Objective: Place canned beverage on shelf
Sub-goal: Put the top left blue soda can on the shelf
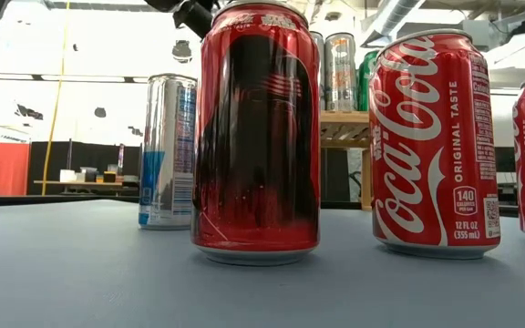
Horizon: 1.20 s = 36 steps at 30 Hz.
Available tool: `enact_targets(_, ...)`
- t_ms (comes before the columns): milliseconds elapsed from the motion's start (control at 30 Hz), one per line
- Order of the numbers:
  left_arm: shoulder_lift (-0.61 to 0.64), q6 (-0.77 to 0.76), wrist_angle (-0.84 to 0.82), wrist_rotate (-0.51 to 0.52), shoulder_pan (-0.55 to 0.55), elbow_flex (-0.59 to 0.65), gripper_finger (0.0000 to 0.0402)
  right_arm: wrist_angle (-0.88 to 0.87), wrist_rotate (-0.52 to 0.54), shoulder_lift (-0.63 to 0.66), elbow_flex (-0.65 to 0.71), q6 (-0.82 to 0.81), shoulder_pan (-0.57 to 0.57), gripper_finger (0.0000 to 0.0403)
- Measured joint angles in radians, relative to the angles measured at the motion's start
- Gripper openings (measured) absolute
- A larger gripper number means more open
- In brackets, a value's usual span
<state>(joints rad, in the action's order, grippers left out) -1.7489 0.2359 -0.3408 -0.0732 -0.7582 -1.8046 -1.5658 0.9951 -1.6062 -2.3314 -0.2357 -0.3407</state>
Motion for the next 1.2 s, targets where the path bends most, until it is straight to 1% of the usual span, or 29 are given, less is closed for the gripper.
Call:
enact_targets(67, 0.0, -0.052, 0.004, 0.066, 0.001, 0.0, 0.0293, 0.003, 0.0, 0.0, 0.0, -0.001, 0.013, 0.0314)
enact_targets(100, 0.0, -0.065, 0.005, 0.075, 0.0, 0.0, 0.0293, 0.004, 0.0, 0.0, 0.0, -0.002, 0.019, 0.0314)
enact_targets(133, 0.0, -0.067, 0.001, 0.072, -0.004, 0.0, 0.0293, 0.005, 0.0, 0.0, 0.0, -0.003, 0.024, 0.0314)
enact_targets(167, 0.0, -0.062, -0.005, 0.043, -0.009, 0.0, 0.0293, 0.005, 0.0, -0.001, 0.0, -0.004, 0.028, 0.0314)
enact_targets(233, 0.0, -0.001, -0.017, -0.08, -0.028, 0.0, 0.0293, 0.003, 0.0, -0.004, 0.0, -0.008, 0.036, 0.0314)
enact_targets(333, -0.003, 0.037, -0.022, -0.215, -0.052, 0.0, 0.0293, 0.003, -0.001, -0.005, 0.0, -0.009, 0.043, 0.0314)
enact_targets(367, -0.004, 0.037, -0.028, -0.284, -0.063, 0.0, 0.0293, 0.003, -0.001, -0.005, 0.0, -0.01, 0.044, 0.0314)
enact_targets(467, -0.005, -0.002, -0.032, -0.541, -0.112, 0.001, 0.0293, 0.003, -0.001, -0.005, 0.0, -0.01, 0.055, 0.0314)
enact_targets(533, -0.005, -0.002, -0.031, -0.689, -0.146, 0.006, 0.0293, 0.003, -0.001, -0.005, 0.0, -0.011, 0.058, 0.0314)
enact_targets(600, -0.017, 0.052, -0.036, -0.792, -0.158, 0.009, 0.0293, 0.003, -0.001, -0.005, 0.0, -0.011, 0.063, 0.0314)
enact_targets(667, -0.024, 0.105, -0.049, -0.852, -0.169, 0.013, 0.0293, 0.003, -0.001, -0.005, 0.0, -0.011, 0.063, 0.0314)
enact_targets(800, -0.032, 0.215, -0.022, -0.867, -0.147, 0.01, 0.0294, 0.003, -0.002, -0.005, 0.0, -0.011, 0.063, 0.0314)
enact_targets(867, -0.052, 0.24, -0.026, -0.846, -0.134, 0.01, 0.0301, 0.003, -0.002, -0.005, 0.0, -0.024, 0.063, 0.0314)
enact_targets(967, -0.075, 0.246, -0.039, -0.792, -0.122, 0.013, 0.0319, 0.003, -0.002, -0.005, 0.0, -0.036, 0.063, 0.0314)
enact_targets(1133, -0.068, 0.256, -0.004, -0.774, -0.122, 0.011, 0.0353, 0.003, -0.002, -0.005, 0.0, -0.036, 0.063, 0.0314)
enact_targets(1200, -0.069, 0.257, 0.003, -0.731, -0.123, 0.011, 0.036, 0.003, -0.002, -0.005, 0.0, -0.04, 0.063, 0.0314)
